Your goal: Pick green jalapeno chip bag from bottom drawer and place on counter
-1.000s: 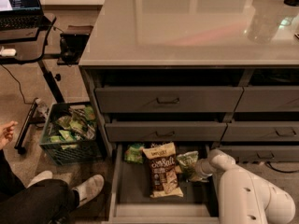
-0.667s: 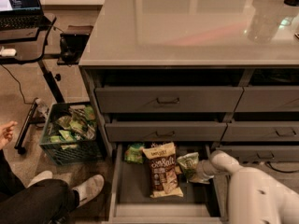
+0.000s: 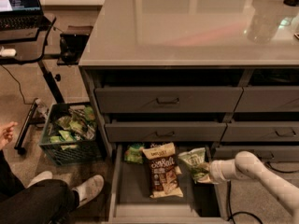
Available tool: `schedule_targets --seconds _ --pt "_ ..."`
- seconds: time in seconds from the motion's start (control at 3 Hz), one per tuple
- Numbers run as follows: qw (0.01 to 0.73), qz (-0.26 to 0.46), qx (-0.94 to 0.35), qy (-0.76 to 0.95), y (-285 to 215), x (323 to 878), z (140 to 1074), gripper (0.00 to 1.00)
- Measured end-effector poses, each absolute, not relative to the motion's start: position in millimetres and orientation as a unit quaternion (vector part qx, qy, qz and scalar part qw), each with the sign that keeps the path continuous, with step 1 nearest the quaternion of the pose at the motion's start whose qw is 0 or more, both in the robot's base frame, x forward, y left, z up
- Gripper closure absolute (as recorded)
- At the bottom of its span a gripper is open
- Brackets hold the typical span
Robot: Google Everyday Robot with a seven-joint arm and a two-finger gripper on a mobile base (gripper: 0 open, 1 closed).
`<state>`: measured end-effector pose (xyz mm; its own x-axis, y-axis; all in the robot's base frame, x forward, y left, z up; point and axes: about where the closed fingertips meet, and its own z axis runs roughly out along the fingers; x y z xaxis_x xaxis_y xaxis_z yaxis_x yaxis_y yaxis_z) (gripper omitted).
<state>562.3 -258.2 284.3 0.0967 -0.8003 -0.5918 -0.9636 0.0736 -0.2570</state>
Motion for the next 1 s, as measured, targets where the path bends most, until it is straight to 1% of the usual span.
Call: schedule_targets --seconds 0.33,0.67,1.0 --pt "0.353 0.17 -0.677 0.623 -249.3 521.7 333.6 1.0" --pt "0.376 0.2 -0.693 0.582 -228.2 485.8 363.2 1.0" --pt "0.376 0.203 -0.694 0.579 -226.0 481.7 363.1 1.0"
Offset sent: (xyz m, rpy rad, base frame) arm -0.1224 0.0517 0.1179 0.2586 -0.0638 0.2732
